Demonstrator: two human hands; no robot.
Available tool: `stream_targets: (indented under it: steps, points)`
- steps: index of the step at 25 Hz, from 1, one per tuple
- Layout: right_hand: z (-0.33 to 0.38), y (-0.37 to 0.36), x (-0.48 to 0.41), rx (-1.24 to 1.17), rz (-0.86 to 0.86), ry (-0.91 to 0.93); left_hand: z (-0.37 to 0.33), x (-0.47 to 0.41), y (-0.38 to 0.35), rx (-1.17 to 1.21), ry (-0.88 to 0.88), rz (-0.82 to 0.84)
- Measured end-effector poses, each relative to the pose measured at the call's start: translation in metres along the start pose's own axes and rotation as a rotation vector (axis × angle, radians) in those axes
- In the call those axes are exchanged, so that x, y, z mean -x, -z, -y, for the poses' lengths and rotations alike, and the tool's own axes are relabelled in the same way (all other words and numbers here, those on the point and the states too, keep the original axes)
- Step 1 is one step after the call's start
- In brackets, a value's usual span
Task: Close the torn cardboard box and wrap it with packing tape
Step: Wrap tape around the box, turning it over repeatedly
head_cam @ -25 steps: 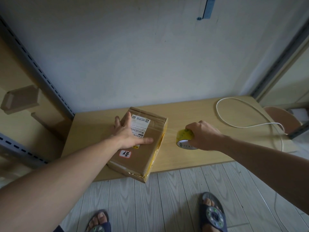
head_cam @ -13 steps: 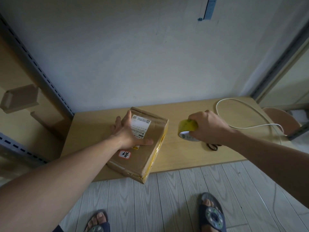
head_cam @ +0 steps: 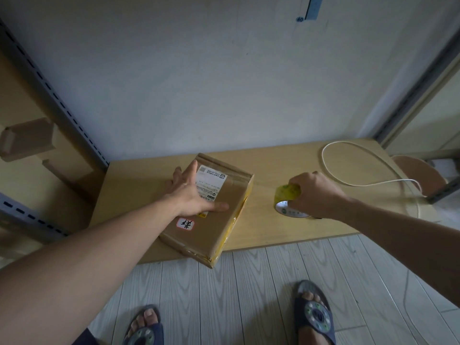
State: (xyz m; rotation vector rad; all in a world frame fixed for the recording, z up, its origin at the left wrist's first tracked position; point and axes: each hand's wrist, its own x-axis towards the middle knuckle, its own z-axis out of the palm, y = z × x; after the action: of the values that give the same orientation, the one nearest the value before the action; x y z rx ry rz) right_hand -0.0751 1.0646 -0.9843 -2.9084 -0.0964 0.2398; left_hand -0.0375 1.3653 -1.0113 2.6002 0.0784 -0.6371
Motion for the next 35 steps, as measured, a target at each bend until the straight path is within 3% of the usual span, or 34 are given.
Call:
stream_targets:
  steps: [15,21,24,26,29,35]
  points:
    - [-0.002,-0.032,0.002,-0.031,0.070,-0.008,-0.001,0.007,0.001,-0.045,-0.031,0.035]
    - [-0.004,-0.047,0.001,-0.065,0.118,0.006,-0.012,0.007,0.000,-0.516,-0.309,-0.043]
    - [-0.005,-0.052,-0.001,-0.109,0.154,0.010,-0.041,0.011,-0.015,-0.550,-0.429,0.079]
    - [-0.003,-0.053,-0.003,-0.104,0.176,-0.011,-0.056,0.015,-0.033,-0.592,-0.389,0.139]
    - [-0.003,-0.052,-0.004,-0.120,0.210,-0.036,-0.065,0.017,-0.048,-0.522,-0.287,0.132]
    - [-0.002,-0.050,-0.006,-0.170,0.164,-0.006,-0.062,0.009,-0.034,-0.250,-0.296,0.177]
